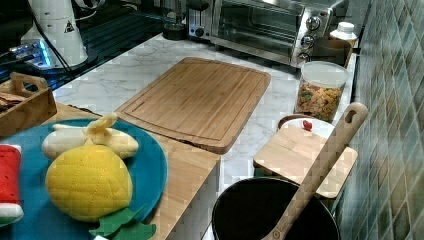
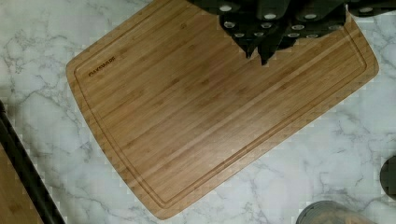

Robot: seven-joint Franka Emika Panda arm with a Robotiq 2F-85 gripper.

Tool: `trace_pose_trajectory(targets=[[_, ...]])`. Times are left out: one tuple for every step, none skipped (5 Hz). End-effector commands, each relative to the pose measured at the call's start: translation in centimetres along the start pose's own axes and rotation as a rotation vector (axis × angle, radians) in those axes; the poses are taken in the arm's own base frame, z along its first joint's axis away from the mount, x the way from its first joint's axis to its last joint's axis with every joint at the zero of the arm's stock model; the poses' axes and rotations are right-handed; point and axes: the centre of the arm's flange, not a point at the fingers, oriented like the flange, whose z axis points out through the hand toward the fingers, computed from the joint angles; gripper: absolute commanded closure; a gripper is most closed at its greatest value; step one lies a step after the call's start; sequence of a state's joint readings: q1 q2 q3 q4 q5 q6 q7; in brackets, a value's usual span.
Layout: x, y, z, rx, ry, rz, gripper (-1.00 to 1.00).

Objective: Pick up the towel.

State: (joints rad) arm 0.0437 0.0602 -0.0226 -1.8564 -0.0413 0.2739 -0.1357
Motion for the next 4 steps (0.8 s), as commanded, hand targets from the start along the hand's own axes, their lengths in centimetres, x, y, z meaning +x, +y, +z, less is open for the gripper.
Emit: trace_pose_trajectory(targets=[[2.1,-1.1,0.7,0.02,-0.02,-0.018,1.0],[2.7,-1.3,-3.0,0.212,0.155,0.021,1.0],[1.6,-1.2,-6.8,0.376,0.31,0.03,1.0],[0.7,-1.2,-8.4,0.487,0.338,-0.05,1.0]])
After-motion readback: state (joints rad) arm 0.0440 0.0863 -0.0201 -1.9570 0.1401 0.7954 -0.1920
